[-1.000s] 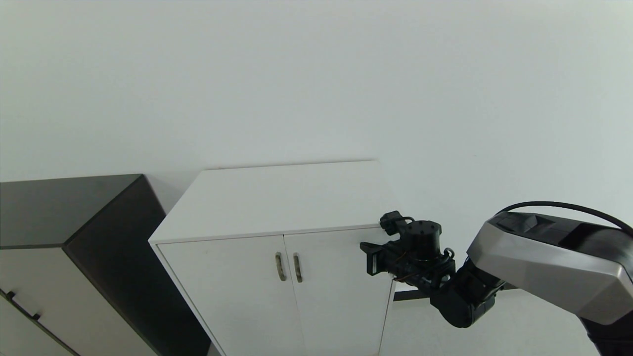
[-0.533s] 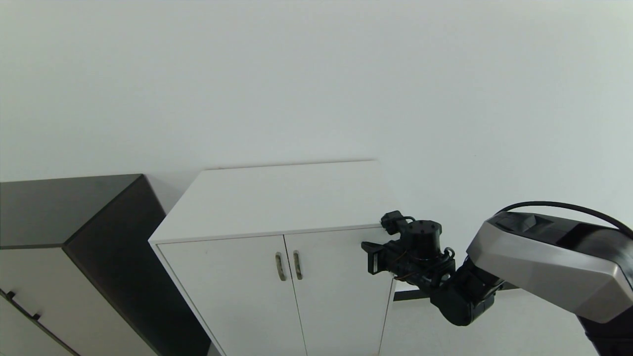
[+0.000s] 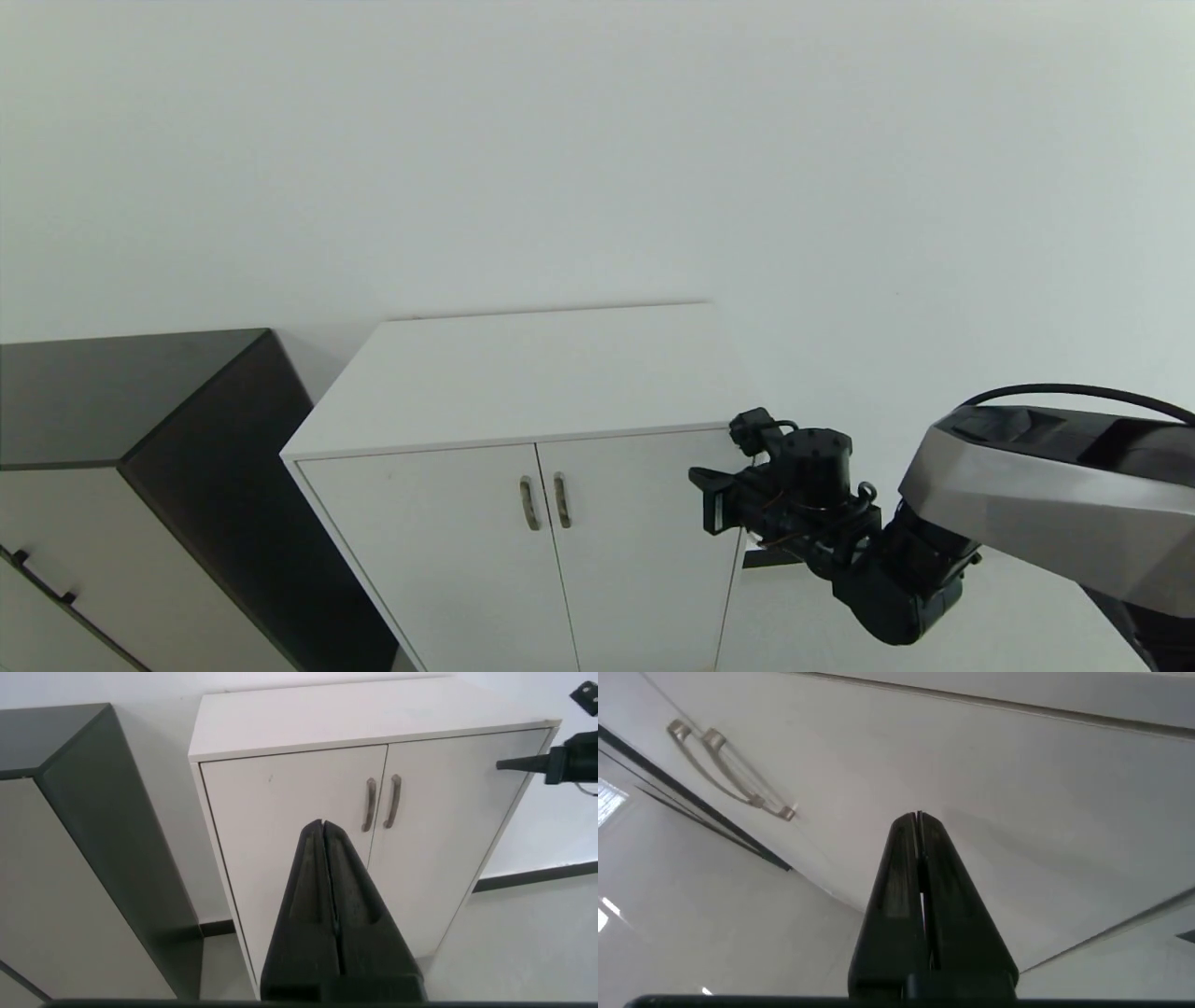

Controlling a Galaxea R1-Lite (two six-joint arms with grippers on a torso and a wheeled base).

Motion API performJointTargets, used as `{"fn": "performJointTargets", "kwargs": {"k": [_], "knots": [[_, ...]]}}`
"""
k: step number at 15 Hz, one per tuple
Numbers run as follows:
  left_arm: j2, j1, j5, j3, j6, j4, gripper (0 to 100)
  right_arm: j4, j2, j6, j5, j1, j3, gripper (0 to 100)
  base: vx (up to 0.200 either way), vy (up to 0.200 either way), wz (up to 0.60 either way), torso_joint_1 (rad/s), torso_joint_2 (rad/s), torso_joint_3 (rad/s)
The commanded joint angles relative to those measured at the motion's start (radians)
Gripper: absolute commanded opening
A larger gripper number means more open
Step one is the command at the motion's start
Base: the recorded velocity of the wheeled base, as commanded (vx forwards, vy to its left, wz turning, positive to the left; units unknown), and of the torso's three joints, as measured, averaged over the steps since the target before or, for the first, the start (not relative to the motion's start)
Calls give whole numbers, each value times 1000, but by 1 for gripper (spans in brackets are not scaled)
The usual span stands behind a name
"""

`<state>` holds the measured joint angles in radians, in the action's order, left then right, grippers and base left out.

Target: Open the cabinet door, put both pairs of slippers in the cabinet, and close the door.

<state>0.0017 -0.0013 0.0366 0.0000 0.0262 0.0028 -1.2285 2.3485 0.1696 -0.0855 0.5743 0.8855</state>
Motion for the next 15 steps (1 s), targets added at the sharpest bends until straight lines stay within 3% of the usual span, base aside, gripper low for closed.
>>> {"fn": "performJointTargets", "kwargs": {"k": [1, 5, 11, 13, 15], "knots": [[1, 0, 0, 0, 0, 0, 0, -97, -78, -1, 20, 30, -169, 0, 0, 0, 0, 0, 0, 0], [1, 0, 0, 0, 0, 0, 0, -342, -135, -5, 113, 56, -531, 0, 0, 0, 0, 0, 0, 0], [1, 0, 0, 0, 0, 0, 0, -342, -428, -5, 185, 22, -886, 0, 0, 0, 0, 0, 0, 0], [1, 0, -1, 0, 0, 0, 0, -270, -548, 1, 309, 18, -886, 0, 0, 0, 0, 0, 0, 0], [1, 0, 0, 0, 0, 0, 0, -80, -709, 1, 326, 33, -886, 0, 0, 0, 0, 0, 0, 0]]}}
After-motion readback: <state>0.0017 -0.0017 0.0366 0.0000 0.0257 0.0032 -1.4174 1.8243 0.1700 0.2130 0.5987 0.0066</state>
